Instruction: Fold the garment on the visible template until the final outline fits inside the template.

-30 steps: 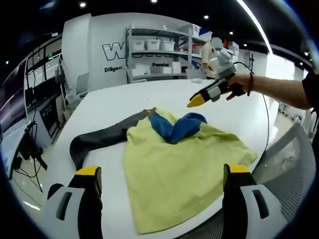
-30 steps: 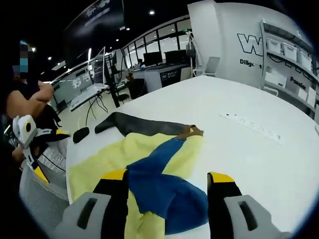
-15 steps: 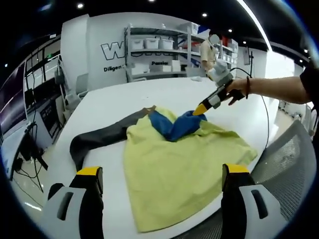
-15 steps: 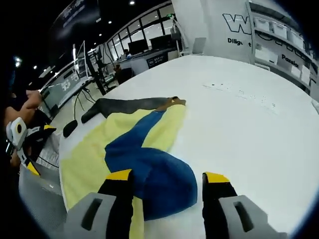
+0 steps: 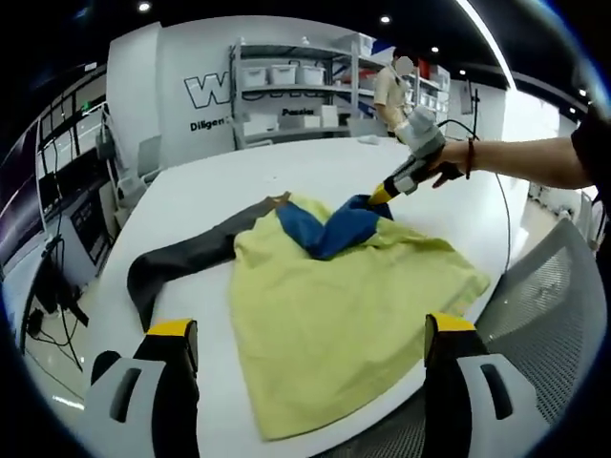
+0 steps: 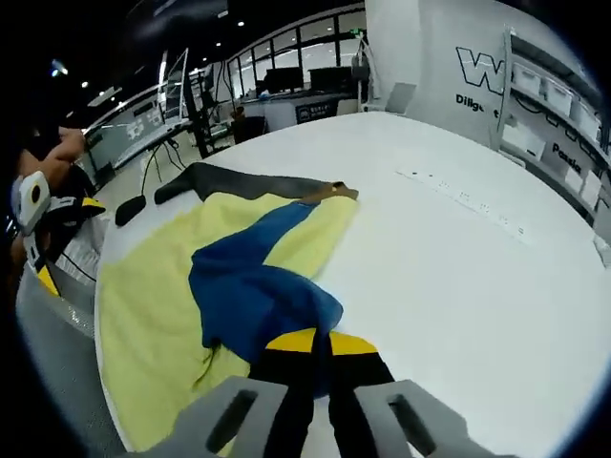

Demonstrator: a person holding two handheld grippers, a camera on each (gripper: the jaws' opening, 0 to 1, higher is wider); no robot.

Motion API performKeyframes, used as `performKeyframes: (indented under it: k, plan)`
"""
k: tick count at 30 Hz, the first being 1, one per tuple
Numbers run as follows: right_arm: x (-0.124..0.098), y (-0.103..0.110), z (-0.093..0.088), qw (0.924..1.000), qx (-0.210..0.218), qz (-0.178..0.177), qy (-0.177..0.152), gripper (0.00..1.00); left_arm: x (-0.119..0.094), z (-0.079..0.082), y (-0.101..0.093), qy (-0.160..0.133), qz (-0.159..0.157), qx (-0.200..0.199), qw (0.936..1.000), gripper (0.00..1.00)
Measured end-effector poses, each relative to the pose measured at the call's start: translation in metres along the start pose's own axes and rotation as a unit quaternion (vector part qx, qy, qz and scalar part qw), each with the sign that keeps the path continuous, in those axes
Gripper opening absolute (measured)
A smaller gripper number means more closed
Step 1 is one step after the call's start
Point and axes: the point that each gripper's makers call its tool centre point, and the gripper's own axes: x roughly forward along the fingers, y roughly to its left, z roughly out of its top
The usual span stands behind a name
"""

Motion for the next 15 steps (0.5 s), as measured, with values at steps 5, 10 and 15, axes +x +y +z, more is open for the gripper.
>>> performKeyframes:
  k: [5,10,15]
  plan:
    - [-0.025,-0.026,0.013,0.999,-0.028,-0.027,-0.02,0.0,0.001,-0.002,-0.001,0.006,-0.002,0.007,1.0,0.96]
    - [-0.047,-0.06,0.014,0.9984,-0.003,-0.047,-0.031,0.0,0.001,-0.003,0.0,0.008,0.0,0.002,1.0,0.96]
    - [-0.057,-0.086,0.009,0.9977,0.04,-0.039,-0.039,0.0,0.0,-0.003,0.003,0.007,0.005,0.001,1.0,0.97]
